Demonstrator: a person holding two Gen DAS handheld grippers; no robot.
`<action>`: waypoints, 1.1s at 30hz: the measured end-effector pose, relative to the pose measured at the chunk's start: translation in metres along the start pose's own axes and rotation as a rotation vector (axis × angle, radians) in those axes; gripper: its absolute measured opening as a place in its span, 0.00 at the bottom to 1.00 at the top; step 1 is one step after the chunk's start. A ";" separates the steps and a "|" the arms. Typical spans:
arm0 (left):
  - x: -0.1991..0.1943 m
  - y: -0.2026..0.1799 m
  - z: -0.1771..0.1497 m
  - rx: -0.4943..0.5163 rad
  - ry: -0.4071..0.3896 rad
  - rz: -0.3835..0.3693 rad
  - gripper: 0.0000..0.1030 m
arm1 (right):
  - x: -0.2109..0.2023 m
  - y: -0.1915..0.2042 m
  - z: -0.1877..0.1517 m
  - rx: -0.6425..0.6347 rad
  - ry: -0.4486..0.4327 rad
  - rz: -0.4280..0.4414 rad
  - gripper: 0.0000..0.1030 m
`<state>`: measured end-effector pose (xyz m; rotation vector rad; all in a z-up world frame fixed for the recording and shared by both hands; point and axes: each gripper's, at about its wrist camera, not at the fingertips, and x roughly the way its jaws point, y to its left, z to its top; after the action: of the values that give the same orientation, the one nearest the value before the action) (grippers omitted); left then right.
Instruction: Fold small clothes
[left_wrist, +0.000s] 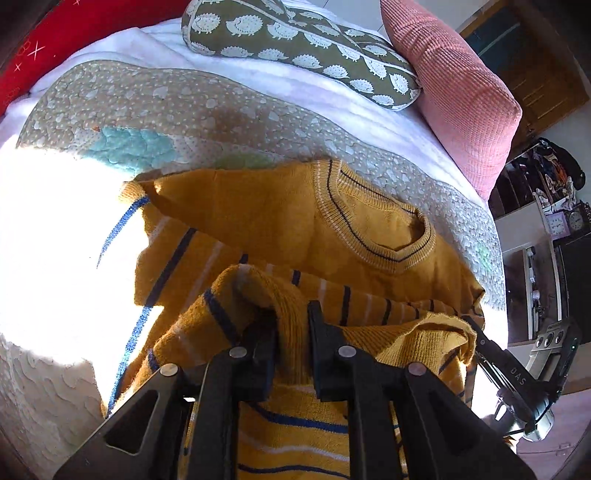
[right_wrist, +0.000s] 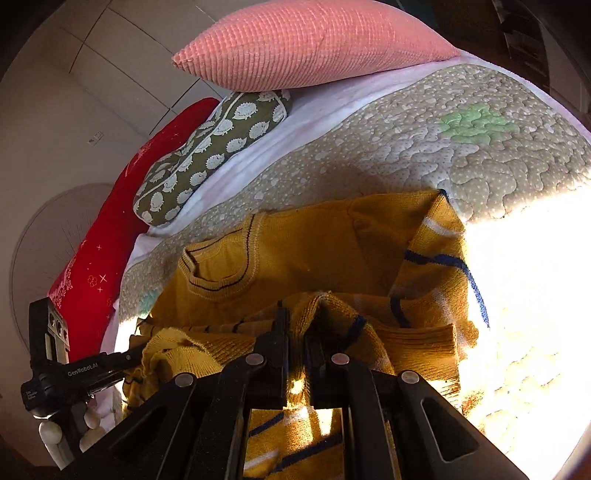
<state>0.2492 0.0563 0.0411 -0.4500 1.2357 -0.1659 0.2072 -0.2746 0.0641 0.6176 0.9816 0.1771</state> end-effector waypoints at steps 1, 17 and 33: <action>-0.002 0.002 0.003 -0.007 -0.003 -0.030 0.13 | 0.004 -0.006 0.002 0.028 0.001 0.009 0.08; -0.090 0.058 -0.010 -0.010 -0.166 0.048 0.45 | -0.044 0.009 0.013 -0.012 -0.120 -0.049 0.57; -0.052 0.116 -0.120 0.081 -0.131 0.204 0.02 | -0.016 0.130 -0.075 -0.314 0.101 0.039 0.56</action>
<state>0.1060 0.1513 0.0076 -0.2581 1.1338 -0.0125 0.1540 -0.1448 0.1190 0.3419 1.0133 0.3923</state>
